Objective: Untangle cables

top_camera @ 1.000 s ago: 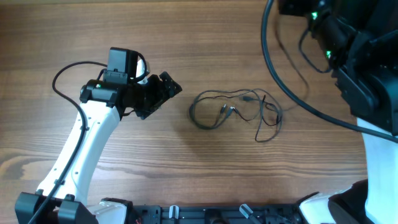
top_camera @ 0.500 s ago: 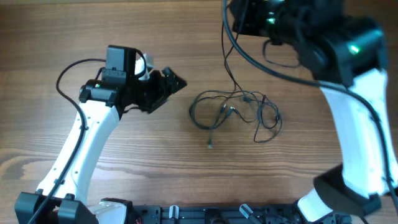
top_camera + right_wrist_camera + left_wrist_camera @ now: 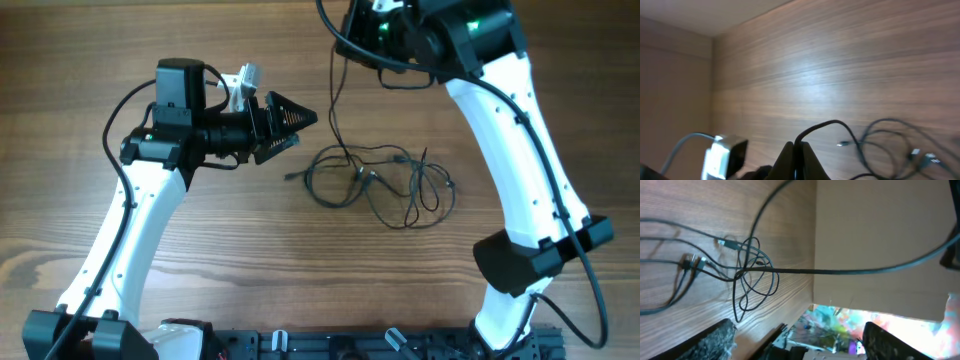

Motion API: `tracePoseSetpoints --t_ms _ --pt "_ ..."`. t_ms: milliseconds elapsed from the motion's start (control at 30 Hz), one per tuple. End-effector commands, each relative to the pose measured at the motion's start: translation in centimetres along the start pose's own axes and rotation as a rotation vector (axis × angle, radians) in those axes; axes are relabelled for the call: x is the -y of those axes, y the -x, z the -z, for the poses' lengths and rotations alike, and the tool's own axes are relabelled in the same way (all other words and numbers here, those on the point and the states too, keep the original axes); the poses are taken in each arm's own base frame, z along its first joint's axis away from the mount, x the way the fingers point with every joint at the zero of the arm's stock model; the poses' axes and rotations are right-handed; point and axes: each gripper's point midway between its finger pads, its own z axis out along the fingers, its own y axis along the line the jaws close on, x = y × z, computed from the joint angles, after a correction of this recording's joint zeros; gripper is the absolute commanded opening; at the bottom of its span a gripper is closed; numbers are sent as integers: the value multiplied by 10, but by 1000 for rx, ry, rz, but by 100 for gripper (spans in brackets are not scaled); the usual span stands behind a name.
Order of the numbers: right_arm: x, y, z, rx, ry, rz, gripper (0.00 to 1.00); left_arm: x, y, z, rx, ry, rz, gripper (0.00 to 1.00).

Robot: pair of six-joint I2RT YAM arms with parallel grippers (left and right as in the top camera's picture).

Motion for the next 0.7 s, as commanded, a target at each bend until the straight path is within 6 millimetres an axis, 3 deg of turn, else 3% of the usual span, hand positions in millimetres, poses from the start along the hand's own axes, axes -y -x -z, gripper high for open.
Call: tracePoseSetpoints --t_ms 0,267,400,533,667 --pt "-15 -5 4 -33 69 -139 4 2 -1 0 -16 -27 -172 89" --pt "-19 -8 4 -53 81 -179 4 3 10 -4 29 -2 -337 86" --pt "-26 -13 5 -86 121 -176 4 11 3 -12 10 -18 -393 84" --pt "-29 -11 5 -80 132 -174 4 18 -10 -25 -31 -34 -555 84" --pt "-29 -11 5 -81 132 -174 4 8 0 -30 17 59 -585 83"
